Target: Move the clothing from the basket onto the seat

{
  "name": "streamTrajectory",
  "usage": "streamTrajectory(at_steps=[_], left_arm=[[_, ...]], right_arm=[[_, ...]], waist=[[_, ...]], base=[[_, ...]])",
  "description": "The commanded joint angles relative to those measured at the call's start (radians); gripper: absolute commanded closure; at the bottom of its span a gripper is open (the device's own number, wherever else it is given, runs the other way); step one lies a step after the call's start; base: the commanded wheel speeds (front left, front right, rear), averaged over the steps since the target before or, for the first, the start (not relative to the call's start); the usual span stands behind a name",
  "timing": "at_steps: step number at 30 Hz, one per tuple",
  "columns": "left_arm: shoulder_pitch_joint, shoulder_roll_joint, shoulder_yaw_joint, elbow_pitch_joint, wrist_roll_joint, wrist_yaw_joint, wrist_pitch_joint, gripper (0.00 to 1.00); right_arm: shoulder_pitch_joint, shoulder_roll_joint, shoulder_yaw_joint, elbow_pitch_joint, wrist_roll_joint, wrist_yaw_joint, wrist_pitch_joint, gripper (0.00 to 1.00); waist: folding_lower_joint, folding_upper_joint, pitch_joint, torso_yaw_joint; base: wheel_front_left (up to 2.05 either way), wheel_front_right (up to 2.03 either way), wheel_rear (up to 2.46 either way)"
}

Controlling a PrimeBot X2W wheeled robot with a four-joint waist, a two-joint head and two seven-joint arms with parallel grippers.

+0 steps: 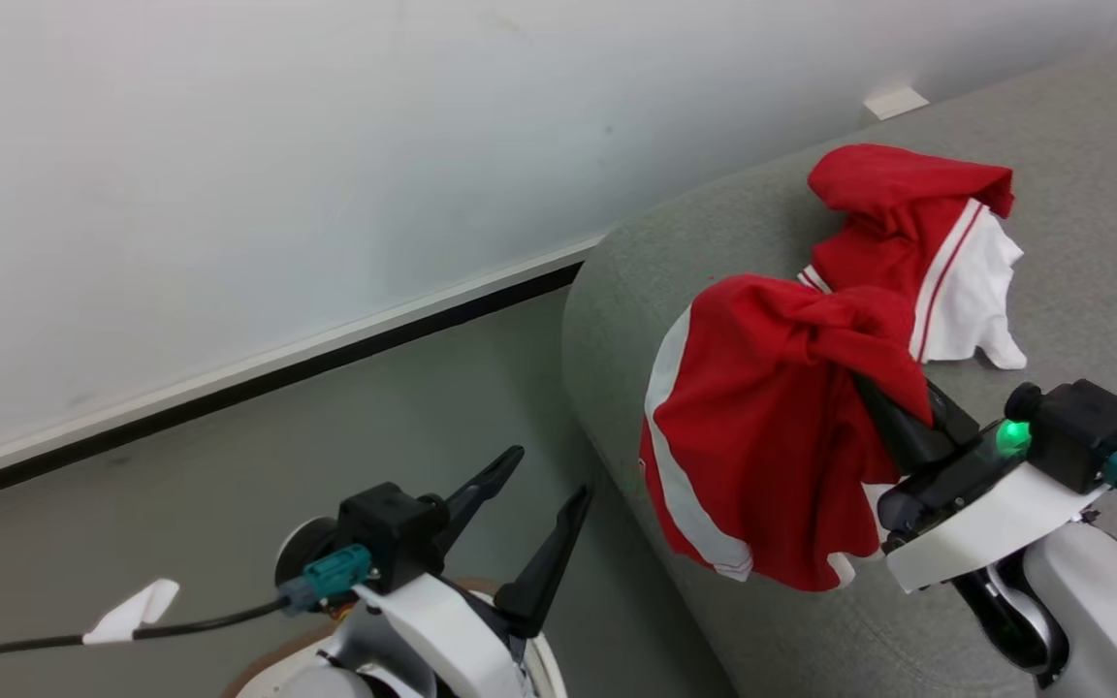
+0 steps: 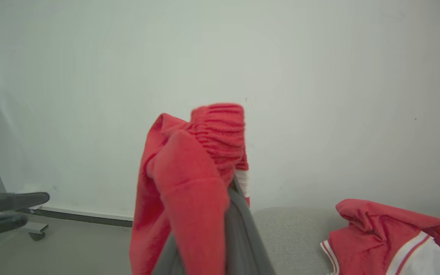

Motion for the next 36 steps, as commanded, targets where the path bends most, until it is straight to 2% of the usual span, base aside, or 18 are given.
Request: streamTrajectory(at_steps=[1,10,15,20,25,30,36], left_arm=[[-0.004,-0.003,-0.004,0.007,0.012,-0.001,-0.007,0.0],[-0.021,-0.011,-0.022,0.021,0.021,-0.006,-0.013,0.0],[-0.05,-0.019,-0.04,0.025,0.036,-0.016,-0.014,0.0],[-0.114,-0.014,-0.049,0.029,0.068,-0.027,-0.006,0.0],[-0.208,0.003,-0.049,0.019,0.105,-0.047,0.008,0.0],[-0.3,0.014,-0.049,0.0,0.137,-0.07,0.023,0.0],[-0.386,0.016,-0.049,-0.027,0.154,-0.086,0.042,0.0]], right_arm=[[0.016,-0.019,-0.016,-0.012,-0.003,-0.002,0.0,1.0],[0.037,-0.068,-0.051,-0.034,-0.011,-0.002,0.004,1.0],[0.022,-0.068,-0.113,-0.025,-0.027,-0.002,0.014,1.0],[-0.057,-0.056,-0.203,0.005,-0.065,-0.002,0.041,1.0],[-0.227,-0.03,-0.364,0.082,-0.113,-0.002,0.067,1.0],[-0.453,-0.025,-0.586,0.207,-0.216,-0.002,0.09,1.0],[-0.692,-0.105,-0.921,0.336,-0.395,-0.002,0.104,1.0]], waist=[[0.0,-0.0001,0.008,-0.048],[0.0,-0.0001,0.036,-0.12],[0.0,-0.0001,0.087,-0.119],[0.0,-0.0001,0.179,-0.089],[0.0,-0.0001,0.307,-0.05],[0.0,-0.0001,0.439,0.002],[0.0,-0.0001,0.594,0.077]], base=[[0.0,0.0,0.0],[0.0,0.0,0.0],[0.0,0.0,0.0],[0.0,0.0,0.0],[0.0,0.0,0.0],[0.0,0.0,0.0],[0.0,0.0,0.0]])
